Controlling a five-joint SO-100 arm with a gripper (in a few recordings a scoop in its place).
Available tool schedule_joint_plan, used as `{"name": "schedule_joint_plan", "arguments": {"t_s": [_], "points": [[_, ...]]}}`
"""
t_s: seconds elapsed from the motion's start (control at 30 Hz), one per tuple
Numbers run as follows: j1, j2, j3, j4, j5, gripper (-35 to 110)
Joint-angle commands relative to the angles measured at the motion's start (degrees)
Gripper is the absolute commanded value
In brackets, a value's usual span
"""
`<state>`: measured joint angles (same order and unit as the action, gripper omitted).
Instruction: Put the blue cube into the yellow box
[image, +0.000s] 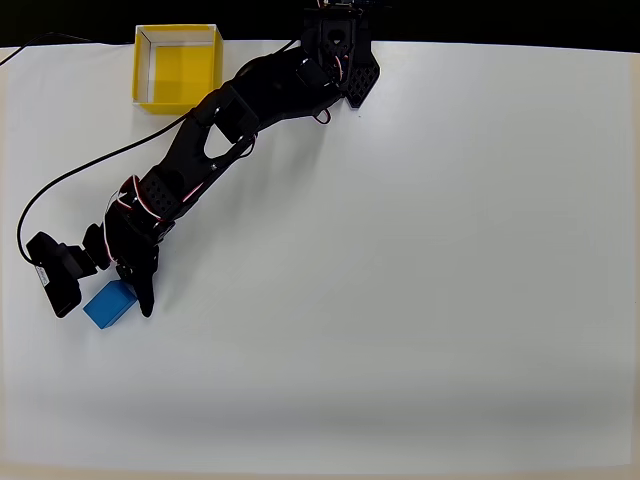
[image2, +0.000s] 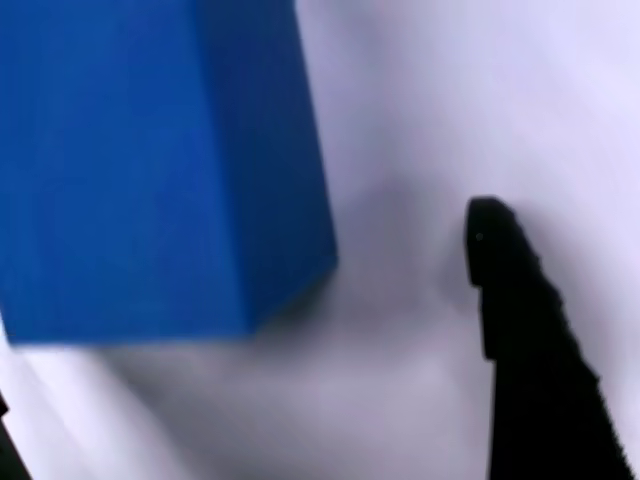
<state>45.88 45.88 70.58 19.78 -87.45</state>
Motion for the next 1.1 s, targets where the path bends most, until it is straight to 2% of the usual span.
{"name": "schedule_joint_plan", "arguments": {"t_s": [0.0,0.4,0.83,1.07], "points": [[0.7,2.2,-9.8,1.4,-0.7,54],[-0.7,-5.3,-22.9,10.6,-1.2,49],[-1.9,-7.0,-27.8,16.6,-2.0,34],[-2.1,-6.6,-28.6,17.1,-1.5,33]]}}
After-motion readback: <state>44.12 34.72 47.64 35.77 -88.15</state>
